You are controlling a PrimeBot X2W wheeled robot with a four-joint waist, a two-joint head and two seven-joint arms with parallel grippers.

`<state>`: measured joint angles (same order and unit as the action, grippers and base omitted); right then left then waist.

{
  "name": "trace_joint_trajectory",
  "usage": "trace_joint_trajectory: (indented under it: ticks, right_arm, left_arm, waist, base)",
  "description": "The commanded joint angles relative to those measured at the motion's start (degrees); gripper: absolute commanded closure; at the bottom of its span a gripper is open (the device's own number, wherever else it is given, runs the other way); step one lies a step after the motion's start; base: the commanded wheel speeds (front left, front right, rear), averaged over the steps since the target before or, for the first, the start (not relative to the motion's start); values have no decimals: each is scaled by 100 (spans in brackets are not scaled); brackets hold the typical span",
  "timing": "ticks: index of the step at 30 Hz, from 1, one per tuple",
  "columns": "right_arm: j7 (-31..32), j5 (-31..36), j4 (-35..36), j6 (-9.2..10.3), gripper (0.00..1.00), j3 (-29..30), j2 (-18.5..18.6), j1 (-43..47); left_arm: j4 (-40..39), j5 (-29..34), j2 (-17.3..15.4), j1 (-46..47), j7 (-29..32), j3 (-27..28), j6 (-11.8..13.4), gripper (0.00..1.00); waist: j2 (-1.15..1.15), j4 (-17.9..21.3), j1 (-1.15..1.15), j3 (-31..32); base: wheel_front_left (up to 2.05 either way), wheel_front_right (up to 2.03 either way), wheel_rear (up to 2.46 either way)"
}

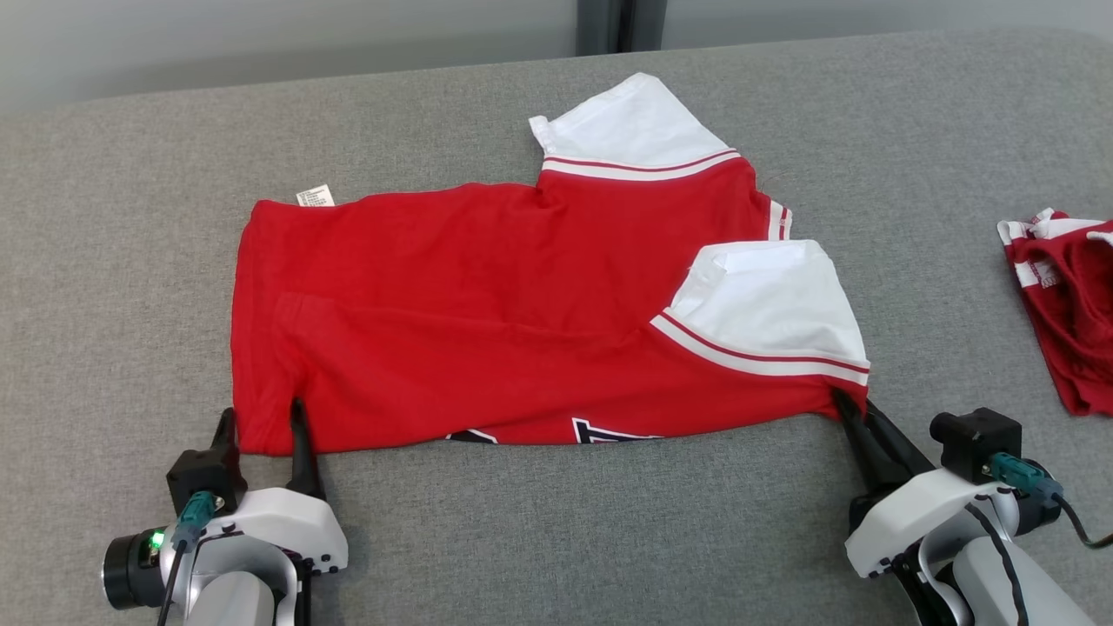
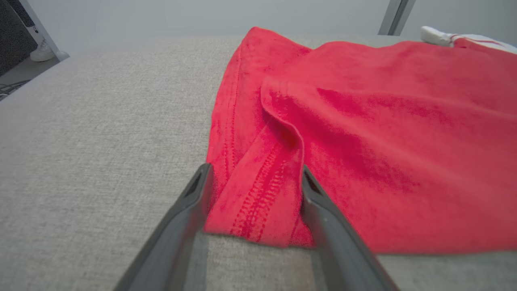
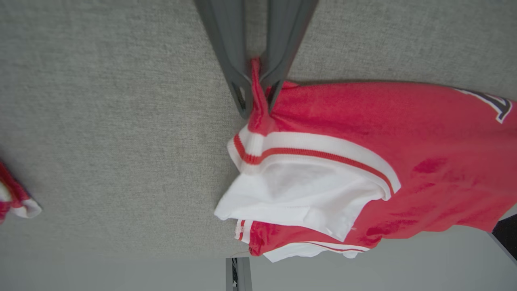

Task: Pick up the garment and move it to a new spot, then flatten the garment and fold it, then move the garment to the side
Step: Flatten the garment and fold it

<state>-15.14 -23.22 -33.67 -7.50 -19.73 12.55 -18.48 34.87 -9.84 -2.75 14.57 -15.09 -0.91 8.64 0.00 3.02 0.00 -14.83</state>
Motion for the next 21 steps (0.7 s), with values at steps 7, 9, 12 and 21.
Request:
trace_joint_trajectory:
  ticks: [7,9,12,21]
  right_arm:
    - [5,9,66,2,100,13,30,-61]
    - [5,16,62,2,100,15,29,-46]
    - [5,12,56,2,100,8,19,-40]
    - [5,47,16,2,100,68,2,-3]
  left_arm:
    - [155,-8,-28,35,-3,102,-135,0]
    - [211,-39,-28,40,-2,81,-160,2]
    - [274,-107,-28,33,-1,38,-195,6]
    - [113,13,-30,-3,-3,-215,-289,0]
  waist:
    - [0,-15,0,-16]
    - [0,-26,0,-5]
    - [0,-31,0,18]
    - [0,-30,0,68]
  base:
    - [0,0,0]
    - [0,0,0]
    - [0,0,0]
    - [0,0,0]
